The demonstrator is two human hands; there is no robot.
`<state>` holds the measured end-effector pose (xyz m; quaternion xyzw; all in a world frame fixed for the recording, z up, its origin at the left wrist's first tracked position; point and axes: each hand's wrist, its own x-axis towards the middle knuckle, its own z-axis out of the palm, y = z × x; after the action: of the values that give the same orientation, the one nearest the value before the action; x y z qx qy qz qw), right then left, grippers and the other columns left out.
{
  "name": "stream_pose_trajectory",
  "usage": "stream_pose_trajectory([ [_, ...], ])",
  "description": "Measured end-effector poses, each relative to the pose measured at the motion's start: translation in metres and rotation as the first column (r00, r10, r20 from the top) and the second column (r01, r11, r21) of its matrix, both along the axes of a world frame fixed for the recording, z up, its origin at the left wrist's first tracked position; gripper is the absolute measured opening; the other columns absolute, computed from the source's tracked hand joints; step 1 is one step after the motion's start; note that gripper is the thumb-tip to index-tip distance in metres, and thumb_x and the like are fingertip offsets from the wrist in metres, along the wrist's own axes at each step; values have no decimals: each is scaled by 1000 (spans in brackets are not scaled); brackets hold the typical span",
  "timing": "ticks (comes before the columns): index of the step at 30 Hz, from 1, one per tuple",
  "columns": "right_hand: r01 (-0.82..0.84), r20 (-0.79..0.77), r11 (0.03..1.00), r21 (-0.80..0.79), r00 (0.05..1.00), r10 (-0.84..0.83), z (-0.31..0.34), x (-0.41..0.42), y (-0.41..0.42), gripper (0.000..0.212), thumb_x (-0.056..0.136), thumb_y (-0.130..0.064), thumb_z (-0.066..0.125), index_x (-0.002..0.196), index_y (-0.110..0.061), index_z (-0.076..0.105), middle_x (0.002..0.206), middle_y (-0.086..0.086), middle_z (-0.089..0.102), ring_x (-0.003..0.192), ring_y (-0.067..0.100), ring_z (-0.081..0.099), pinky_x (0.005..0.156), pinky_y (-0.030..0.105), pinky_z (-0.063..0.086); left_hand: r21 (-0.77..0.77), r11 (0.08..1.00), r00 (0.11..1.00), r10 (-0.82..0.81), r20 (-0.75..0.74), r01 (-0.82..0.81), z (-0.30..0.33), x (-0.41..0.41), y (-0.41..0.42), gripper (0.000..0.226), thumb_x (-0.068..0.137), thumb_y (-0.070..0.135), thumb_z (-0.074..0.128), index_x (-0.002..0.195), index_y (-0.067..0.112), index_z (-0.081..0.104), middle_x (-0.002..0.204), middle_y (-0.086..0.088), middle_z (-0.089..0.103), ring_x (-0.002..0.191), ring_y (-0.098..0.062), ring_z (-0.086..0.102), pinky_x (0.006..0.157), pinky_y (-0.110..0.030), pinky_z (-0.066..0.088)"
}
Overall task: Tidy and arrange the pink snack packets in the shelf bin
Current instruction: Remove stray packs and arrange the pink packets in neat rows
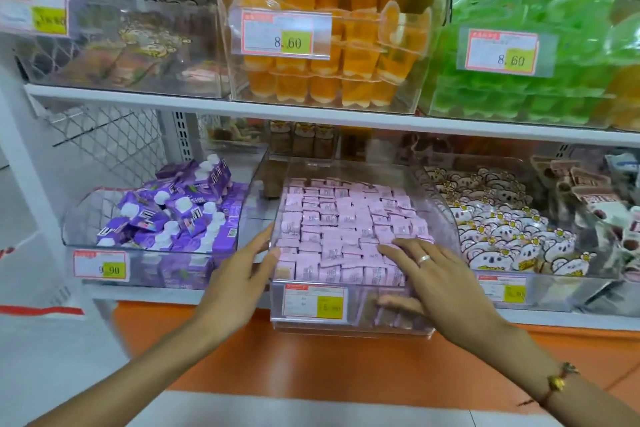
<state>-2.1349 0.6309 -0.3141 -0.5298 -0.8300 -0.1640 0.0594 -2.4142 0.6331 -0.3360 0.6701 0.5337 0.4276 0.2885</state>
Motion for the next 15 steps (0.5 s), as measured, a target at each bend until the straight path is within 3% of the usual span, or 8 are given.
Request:
stream_pose_trajectory([
  [2, 1, 0, 1000, -8, 1000, -1, -4, 6, -1, 69, 83, -70, 33, 120, -20, 61, 112, 2, 64, 100, 23, 63, 82, 31, 52, 38, 999, 1000, 5, -12, -4, 1, 6, -1, 41, 97, 28, 48, 119, 59, 33, 93, 45, 53, 78, 25, 54, 72, -3, 43],
  [4, -4, -13, 1000, -18, 1000, 3, -4, 8, -4, 69, 84, -70, 32, 123, -19, 59, 116, 3, 62, 104, 24, 61, 85, 33, 50, 18, 999, 996, -42, 73, 41, 1, 9, -1, 37, 97, 27, 48, 119, 55, 36, 98, 43, 53, 81, 24, 57, 67, 2, 41],
  [7, -29, -38, 994, -101, 999, 25, 4, 13, -7, 78, 81, -79, 23, 135, -27, 46, 134, -3, 50, 124, 18, 46, 101, 32, 36, -40, 992, 974, -113, 197, 123, 1, 10, -1, 33, 98, 28, 45, 118, 54, 41, 108, 34, 58, 88, 10, 63, 68, -4, 46],
  [9, -26, -124, 991, -132, 992, 10, 17, 8, -6, 80, 79, -79, 17, 135, -30, 44, 140, -5, 41, 132, 14, 32, 106, 30, 27, -72, 985, 954, -131, 271, 156, 2, 11, -2, 31, 99, 27, 44, 119, 51, 45, 106, 25, 62, 87, 10, 62, 67, -8, 50],
  [12, -132, -225, 991, 14, 965, 132, 33, -34, -4, 60, 91, -65, 27, 127, -24, 53, 129, -4, 50, 122, 16, 39, 96, 30, 33, -111, 982, 944, -110, 312, 151, 4, 6, -2, 25, 97, 24, 47, 112, 43, 52, 107, 5, 63, 88, 2, 64, 71, -20, 57],
  [15, -257, -259, 958, -126, 941, 219, 28, -85, -3, 43, 96, -47, 42, 128, -20, 52, 121, -2, 54, 113, 17, 44, 84, 31, 38, -84, 989, 959, -94, 268, 121, 4, -1, -5, 21, 94, 16, 55, 107, 32, 57, 104, -2, 62, 89, -9, 66, 73, -27, 58],
])
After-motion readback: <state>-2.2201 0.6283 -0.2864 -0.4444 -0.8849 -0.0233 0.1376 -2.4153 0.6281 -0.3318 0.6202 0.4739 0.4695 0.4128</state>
